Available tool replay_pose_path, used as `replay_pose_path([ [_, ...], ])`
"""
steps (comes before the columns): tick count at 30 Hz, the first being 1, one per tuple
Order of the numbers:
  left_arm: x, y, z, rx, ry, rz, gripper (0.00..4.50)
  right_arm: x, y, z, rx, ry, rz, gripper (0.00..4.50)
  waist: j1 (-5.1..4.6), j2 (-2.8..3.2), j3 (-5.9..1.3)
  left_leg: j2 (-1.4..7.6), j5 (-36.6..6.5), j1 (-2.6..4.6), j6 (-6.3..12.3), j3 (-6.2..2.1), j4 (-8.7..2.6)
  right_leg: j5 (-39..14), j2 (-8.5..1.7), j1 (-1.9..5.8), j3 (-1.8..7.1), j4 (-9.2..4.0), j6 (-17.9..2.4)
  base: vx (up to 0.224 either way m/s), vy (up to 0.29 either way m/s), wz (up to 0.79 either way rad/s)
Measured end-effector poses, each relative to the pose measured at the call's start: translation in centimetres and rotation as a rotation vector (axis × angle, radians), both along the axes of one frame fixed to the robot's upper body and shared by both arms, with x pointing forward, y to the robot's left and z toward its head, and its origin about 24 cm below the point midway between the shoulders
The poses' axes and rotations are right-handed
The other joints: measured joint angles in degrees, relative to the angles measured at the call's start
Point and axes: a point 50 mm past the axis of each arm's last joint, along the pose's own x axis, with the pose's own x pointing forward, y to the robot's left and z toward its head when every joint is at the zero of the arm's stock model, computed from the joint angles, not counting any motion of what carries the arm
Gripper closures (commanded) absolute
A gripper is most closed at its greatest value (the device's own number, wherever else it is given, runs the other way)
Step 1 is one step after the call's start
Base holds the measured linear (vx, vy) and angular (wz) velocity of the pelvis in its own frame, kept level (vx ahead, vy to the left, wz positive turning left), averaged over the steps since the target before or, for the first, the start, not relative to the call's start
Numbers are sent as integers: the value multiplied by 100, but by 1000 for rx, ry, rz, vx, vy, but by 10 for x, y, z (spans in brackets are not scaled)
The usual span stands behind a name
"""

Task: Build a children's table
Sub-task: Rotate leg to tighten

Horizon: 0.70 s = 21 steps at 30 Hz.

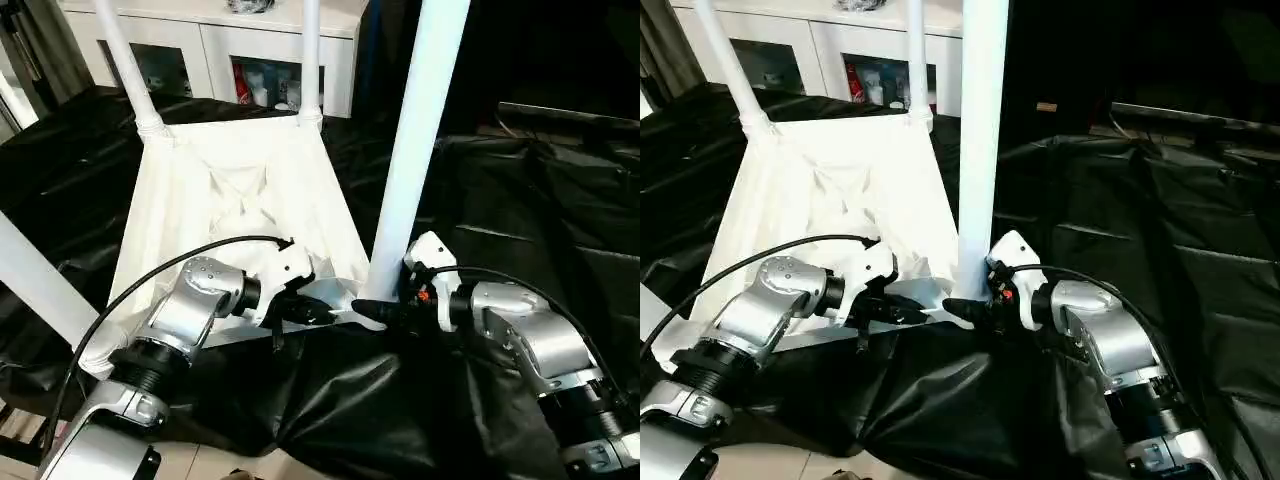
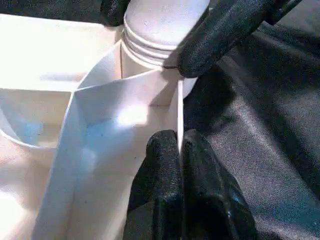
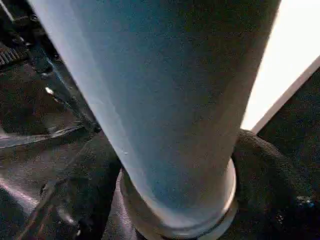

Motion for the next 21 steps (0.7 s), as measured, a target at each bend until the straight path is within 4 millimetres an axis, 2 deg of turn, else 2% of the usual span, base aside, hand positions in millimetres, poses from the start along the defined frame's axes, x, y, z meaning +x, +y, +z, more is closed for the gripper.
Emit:
replay_pose_path([
  [4, -1, 0, 0, 0, 5, -8, 450, -2, 2, -1, 10, 3, -1, 171, 6, 0, 0, 0, 0, 0, 0, 0, -2, 0, 0, 2, 0, 1, 1, 0, 0, 0],
  [8, 1, 0, -1, 6, 0, 10, 450, -2, 6, -5, 23, 3, -49, 180, -14, -2, -2, 1, 1, 2, -1, 0, 3, 0, 0, 4, 0, 1, 1, 0, 0, 0],
  [13, 18, -18, -3, 12, -35, 181, 450, 21, 15, -11, 50, -15, -354, 183, -102, -18, -8, -3, 1, 6, -1, -7, 26, -3, -3, 9, -6, -15, 5, 0, 0, 0],
  [14, 23, -24, -3, 10, -39, 235, 450, 28, 18, -11, 48, -19, -442, 183, -170, -17, -7, -7, 1, 4, -1, -7, 33, -3, -4, 7, -7, -25, 5, 0, 0, 0],
  [16, 30, -35, -2, 7, -39, 314, 450, 38, 24, -12, 47, -25, -570, 184, -234, -7, -5, -7, 0, -2, 0, -12, 33, -3, -5, 8, -19, -61, 5, 0, 0, 0],
  [18, 32, -43, -2, 0, -38, 358, 450, 44, 26, -12, 48, -28, -647, 128, -305, 12, -4, -8, 0, -13, 1, -36, 25, -3, -5, 22, -48, -126, 5, 0, 0, 0],
  [21, 32, -46, -2, -1, -38, 365, 450, 44, 29, -12, 57, -29, -670, 111, -324, 17, -5, -15, -1, -14, 3, -43, 25, -3, -5, 30, -44, -144, 5, 0, 0, 0],
])
